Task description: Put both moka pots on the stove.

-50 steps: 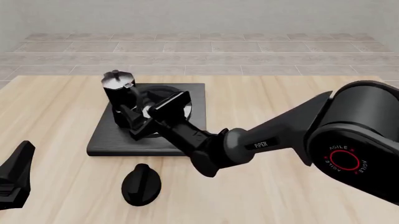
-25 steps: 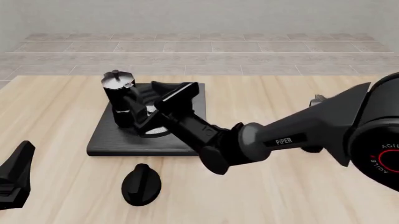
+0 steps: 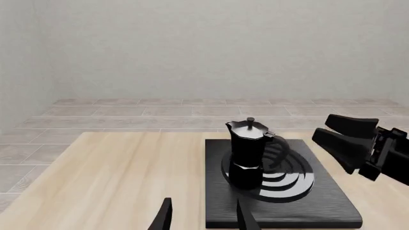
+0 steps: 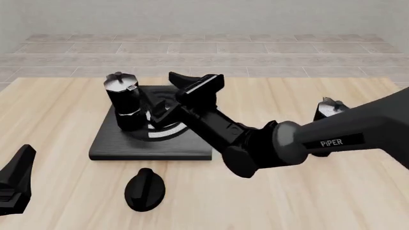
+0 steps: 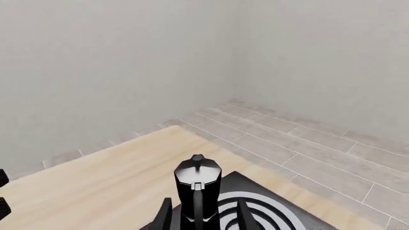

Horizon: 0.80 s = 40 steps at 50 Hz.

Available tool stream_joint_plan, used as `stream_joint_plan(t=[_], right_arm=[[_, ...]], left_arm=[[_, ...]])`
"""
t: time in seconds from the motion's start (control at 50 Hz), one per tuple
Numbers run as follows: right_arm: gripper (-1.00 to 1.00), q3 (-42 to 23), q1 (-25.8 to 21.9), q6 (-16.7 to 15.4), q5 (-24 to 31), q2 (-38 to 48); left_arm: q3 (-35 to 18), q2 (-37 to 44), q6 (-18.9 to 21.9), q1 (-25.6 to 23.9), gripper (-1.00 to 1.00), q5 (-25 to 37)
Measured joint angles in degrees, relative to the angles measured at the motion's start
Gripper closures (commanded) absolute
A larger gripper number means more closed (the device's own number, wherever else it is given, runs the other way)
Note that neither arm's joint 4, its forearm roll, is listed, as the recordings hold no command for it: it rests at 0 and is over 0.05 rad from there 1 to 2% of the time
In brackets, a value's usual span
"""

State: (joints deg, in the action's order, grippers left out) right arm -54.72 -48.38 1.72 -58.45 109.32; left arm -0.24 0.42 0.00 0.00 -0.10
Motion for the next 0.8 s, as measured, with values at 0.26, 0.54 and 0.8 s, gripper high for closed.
stream_joint_plan(t=[0.26, 0.54, 0.8], right_arm=[[-1.00, 4.0, 2.9, -0.4, -1.1, -3.5], [-1.00, 10.3, 8.5, -1.8, -3.7, -8.6], [-1.00, 16.3, 12.8, -2.8, -4.7, -14.7]], left_arm=[[0.0, 0.0, 0.0, 0.0, -1.00, 0.0], [0.0, 0.0, 0.0, 0.0, -1.00, 0.0], [0.0, 0.0, 0.0, 0.0, -1.00, 0.0]])
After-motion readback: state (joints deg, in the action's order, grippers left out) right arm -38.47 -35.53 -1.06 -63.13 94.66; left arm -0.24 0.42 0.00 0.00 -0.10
